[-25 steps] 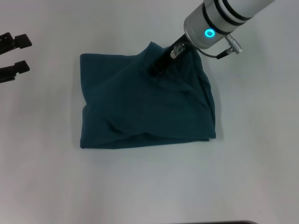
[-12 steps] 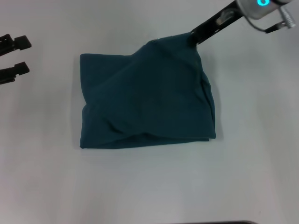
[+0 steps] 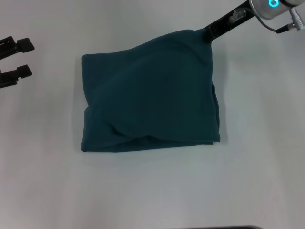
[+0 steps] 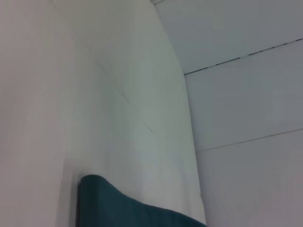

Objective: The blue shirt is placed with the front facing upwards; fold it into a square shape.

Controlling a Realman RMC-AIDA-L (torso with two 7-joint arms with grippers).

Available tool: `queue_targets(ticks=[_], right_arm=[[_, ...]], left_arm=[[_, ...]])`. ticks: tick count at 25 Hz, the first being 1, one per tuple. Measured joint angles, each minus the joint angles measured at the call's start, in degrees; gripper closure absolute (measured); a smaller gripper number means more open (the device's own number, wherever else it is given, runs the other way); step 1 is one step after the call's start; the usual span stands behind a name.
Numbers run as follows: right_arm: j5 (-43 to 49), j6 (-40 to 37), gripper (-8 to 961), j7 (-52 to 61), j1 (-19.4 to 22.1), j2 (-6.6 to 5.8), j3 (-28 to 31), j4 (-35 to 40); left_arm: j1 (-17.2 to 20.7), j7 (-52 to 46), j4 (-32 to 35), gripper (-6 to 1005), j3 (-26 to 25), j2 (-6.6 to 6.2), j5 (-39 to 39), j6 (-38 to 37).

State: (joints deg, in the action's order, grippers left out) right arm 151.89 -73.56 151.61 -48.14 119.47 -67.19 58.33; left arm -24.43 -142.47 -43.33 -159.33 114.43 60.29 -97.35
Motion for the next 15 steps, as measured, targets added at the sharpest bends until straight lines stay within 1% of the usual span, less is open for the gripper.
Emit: queue_targets(ticks=[5,8,11,15], right_arm=[[0.10,1.89,923,0.03,-1.15,-0.04,0.29,-3.67],[-0.07,2.20,921,0.34,-1.92,-0.31,1.53,-5.38],[-0.02,2.70,920,1.01,-2.06,-0.45,3.55,-5.58],[-0.33,4.80,799,2.24,-1.87,-1.00,7.84,-4.01]], left_arm=[[0.38,0.00,0.00,113,-0.05,0.01,0.08,-0.18],[0.40,0.00,0.00,113,-0.07,0.01,0.16,-0.18],[0.36,0.00,0.00,113,-0.07,0.01,0.21,-0.17],[0.25,0.00,0.00,114,-0.08,0.01,0.25,-0.11]])
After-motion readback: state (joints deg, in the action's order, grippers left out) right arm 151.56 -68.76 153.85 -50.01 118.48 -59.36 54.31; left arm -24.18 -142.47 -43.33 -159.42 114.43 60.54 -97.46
